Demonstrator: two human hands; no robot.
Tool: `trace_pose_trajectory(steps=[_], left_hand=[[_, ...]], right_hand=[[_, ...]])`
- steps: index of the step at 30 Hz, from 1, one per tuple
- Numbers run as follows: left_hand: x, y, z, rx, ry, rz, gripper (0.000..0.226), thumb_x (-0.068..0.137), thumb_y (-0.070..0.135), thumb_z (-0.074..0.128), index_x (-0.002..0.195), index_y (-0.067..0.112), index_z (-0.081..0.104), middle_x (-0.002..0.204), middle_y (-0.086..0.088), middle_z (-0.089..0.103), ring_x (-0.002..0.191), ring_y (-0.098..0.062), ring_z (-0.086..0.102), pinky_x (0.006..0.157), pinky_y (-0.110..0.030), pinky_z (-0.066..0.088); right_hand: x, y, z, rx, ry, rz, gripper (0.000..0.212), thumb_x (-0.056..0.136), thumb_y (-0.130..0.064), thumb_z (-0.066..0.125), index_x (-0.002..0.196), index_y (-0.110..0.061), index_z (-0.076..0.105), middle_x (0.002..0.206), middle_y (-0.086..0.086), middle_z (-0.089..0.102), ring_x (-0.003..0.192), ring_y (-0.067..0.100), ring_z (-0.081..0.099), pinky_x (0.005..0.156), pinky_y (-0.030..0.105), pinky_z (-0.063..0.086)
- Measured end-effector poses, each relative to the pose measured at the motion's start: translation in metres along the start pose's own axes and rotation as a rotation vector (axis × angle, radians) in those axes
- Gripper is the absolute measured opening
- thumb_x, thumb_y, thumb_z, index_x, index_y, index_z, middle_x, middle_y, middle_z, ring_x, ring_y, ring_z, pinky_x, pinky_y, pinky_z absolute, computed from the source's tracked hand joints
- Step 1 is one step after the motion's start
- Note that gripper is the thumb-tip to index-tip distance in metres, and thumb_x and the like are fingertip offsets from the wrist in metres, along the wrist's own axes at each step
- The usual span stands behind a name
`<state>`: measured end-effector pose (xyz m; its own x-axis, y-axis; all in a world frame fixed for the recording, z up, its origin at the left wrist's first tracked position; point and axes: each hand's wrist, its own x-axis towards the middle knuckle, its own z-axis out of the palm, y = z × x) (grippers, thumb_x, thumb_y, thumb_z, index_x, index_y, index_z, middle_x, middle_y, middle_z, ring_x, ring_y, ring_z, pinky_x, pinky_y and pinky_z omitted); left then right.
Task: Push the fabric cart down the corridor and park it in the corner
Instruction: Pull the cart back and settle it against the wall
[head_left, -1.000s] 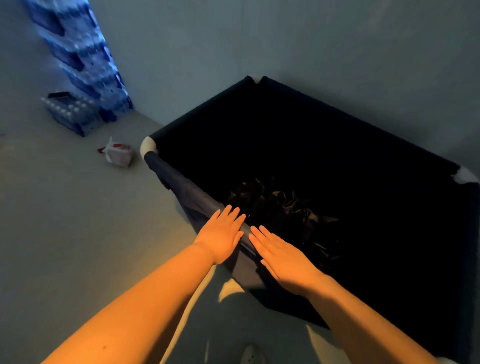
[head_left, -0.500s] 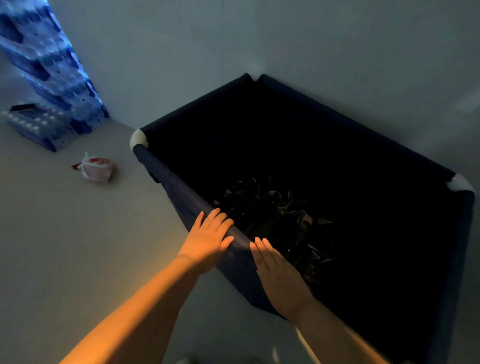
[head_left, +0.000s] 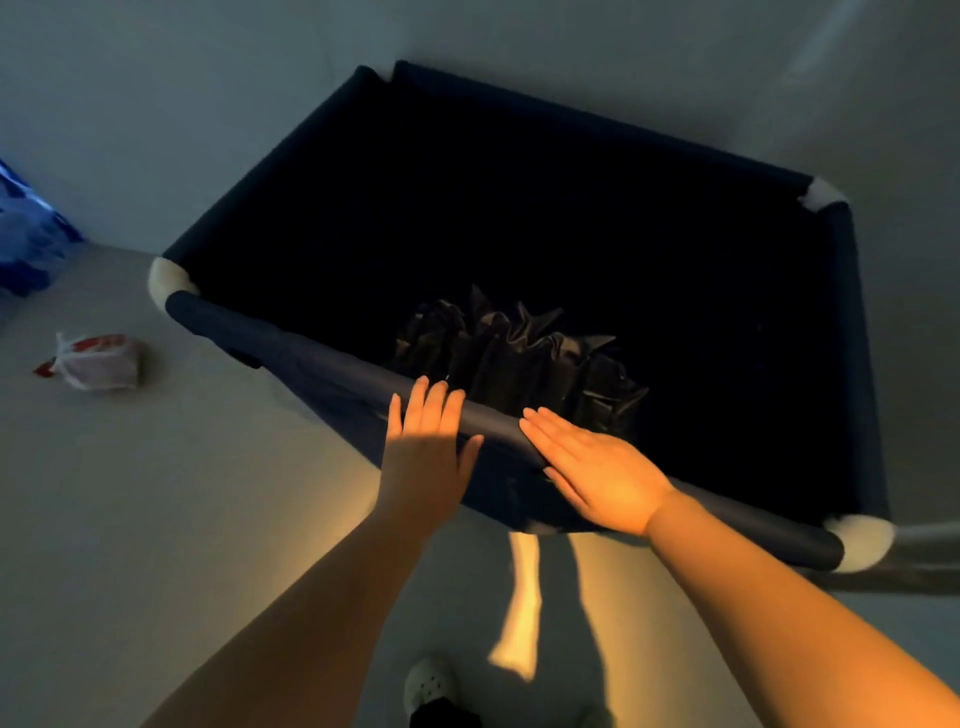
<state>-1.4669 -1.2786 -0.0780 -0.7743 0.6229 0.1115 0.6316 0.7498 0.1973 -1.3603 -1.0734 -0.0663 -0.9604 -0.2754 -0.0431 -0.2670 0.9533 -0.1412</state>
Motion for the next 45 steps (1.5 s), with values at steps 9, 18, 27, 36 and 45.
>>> trace_pose_trajectory(steps=[9,18,27,36,45], left_hand=[[-0.038,0.066,0.011,-0.015,0.038,-0.073,0.051,0.085,0.042,0.048,0.124,0.010,0.045,0.124,-0.011,0.054,0.123,-0.032,0.041,0.106,-0.051,0.030],[-0.092,0.168,0.022,-0.018,0.010,-0.032,0.059,0.086,0.038,0.056,0.134,0.007,0.042,0.135,-0.017,0.050,0.129,-0.035,0.040,0.111,-0.052,0.021],[-0.109,0.226,0.002,0.205,-0.203,0.716,0.067,0.084,0.032,0.063,0.141,0.009,0.035,0.146,-0.010,0.038,0.131,-0.026,0.042,0.102,-0.038,0.043],[-0.121,0.312,0.029,0.032,-0.329,0.780,0.059,0.099,0.022,0.034,0.147,0.015,0.000,0.156,0.000,-0.003,0.142,-0.017,-0.007,0.115,-0.035,-0.004],[-0.098,0.372,0.044,0.036,-0.387,0.745,0.067,0.098,0.020,0.038,0.146,0.013,-0.007,0.158,-0.003,-0.009,0.143,-0.020,-0.011,0.115,-0.031,-0.006]], right_hand=[[-0.060,0.024,-0.006,0.029,-0.097,-0.073,0.062,0.095,-0.027,0.045,0.148,-0.013,0.017,0.154,0.008,0.027,0.141,0.018,0.023,0.108,0.032,0.032],[-0.156,0.073,-0.011,-0.074,-0.087,-0.116,0.054,0.091,-0.018,0.056,0.140,-0.003,0.037,0.144,0.016,0.045,0.133,0.031,0.042,0.107,0.043,0.037],[-0.272,0.063,0.007,0.127,0.235,1.087,0.067,0.099,-0.039,0.028,0.147,0.001,0.005,0.158,0.018,-0.001,0.146,0.031,-0.006,0.120,0.041,0.002],[-0.291,0.093,-0.004,0.252,0.200,1.331,0.070,0.100,-0.034,0.027,0.143,0.008,-0.009,0.155,0.025,-0.013,0.143,0.036,-0.014,0.117,0.036,-0.004],[-0.312,0.136,-0.010,0.185,0.136,1.414,0.062,0.101,-0.029,0.021,0.144,0.007,-0.008,0.156,0.023,-0.011,0.144,0.034,-0.009,0.117,0.035,-0.001]])
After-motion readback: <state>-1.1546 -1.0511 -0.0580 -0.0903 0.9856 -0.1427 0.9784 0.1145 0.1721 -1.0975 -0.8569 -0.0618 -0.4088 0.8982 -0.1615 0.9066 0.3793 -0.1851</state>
